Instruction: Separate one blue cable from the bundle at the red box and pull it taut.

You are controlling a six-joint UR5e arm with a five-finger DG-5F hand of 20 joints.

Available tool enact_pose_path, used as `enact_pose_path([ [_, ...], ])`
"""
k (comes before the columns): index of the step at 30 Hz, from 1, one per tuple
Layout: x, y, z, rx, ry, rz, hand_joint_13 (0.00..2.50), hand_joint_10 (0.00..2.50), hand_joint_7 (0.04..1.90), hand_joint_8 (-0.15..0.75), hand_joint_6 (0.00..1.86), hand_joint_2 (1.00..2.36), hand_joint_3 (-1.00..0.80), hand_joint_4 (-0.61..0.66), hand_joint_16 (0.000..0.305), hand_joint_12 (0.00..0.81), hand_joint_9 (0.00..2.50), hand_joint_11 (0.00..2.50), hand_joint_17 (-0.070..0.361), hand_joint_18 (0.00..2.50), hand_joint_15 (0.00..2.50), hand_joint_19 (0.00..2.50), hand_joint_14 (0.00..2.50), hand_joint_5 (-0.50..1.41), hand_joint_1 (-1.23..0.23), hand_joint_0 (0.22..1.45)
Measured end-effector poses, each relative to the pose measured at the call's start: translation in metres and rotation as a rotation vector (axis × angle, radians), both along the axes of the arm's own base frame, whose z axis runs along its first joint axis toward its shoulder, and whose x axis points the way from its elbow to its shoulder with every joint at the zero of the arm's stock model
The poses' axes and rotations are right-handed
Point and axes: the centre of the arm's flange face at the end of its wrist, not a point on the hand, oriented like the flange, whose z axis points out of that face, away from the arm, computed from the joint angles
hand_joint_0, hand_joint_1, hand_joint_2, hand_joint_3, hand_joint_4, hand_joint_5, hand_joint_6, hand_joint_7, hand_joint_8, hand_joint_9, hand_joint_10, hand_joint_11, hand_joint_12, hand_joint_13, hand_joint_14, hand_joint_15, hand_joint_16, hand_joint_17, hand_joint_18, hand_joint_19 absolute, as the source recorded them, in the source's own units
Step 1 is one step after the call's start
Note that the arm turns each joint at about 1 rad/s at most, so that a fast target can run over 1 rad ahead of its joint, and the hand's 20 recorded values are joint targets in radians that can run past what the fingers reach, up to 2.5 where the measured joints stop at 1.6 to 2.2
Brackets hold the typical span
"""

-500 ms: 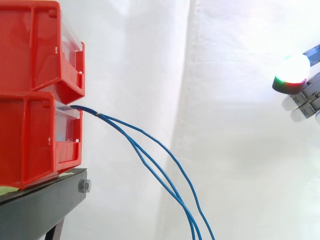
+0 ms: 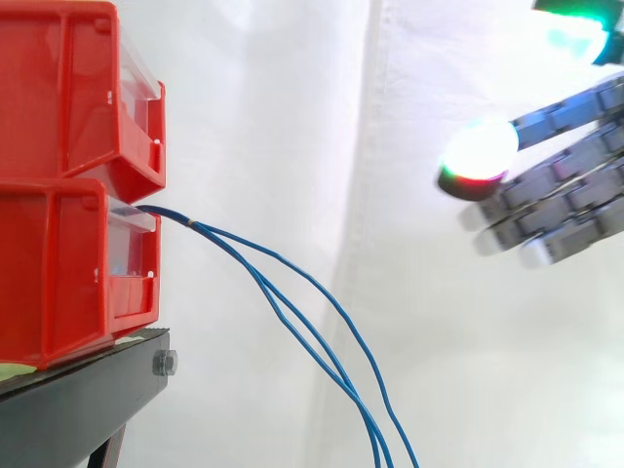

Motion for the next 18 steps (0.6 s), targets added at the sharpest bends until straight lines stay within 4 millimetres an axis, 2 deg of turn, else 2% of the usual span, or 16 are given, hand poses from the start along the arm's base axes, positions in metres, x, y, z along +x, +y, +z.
enact_pose_path([
  [5,0.027,0.006,-0.015,0.005,-0.035,0.030,0.00,0.00,0.80,0.203,0.50,1.00,-0.47,0.12,0.053,0.309,0.05,0.10,0.119,0.00,0.13,0.36,0.00,-0.28,-0.42,0.49],
  [10,0.048,0.011,-0.040,-0.006,-0.046,0.046,0.00,0.00,0.80,0.203,0.50,1.00,-0.47,0.12,0.053,0.309,0.05,0.10,0.119,0.00,0.13,0.36,0.00,-0.28,-0.42,0.49],
  [11,0.053,0.012,-0.046,-0.007,-0.050,0.048,0.59,0.02,0.91,0.253,0.50,1.00,-0.50,0.15,0.033,0.324,0.63,0.63,0.074,0.46,0.35,0.41,0.01,-0.21,-0.84,0.56],
  [18,0.086,0.018,-0.081,-0.005,-0.050,0.070,0.59,0.02,0.95,0.256,0.50,1.00,-0.50,0.17,0.035,0.333,0.62,0.69,0.078,0.48,0.36,0.39,0.01,-0.22,-0.95,0.51],
])
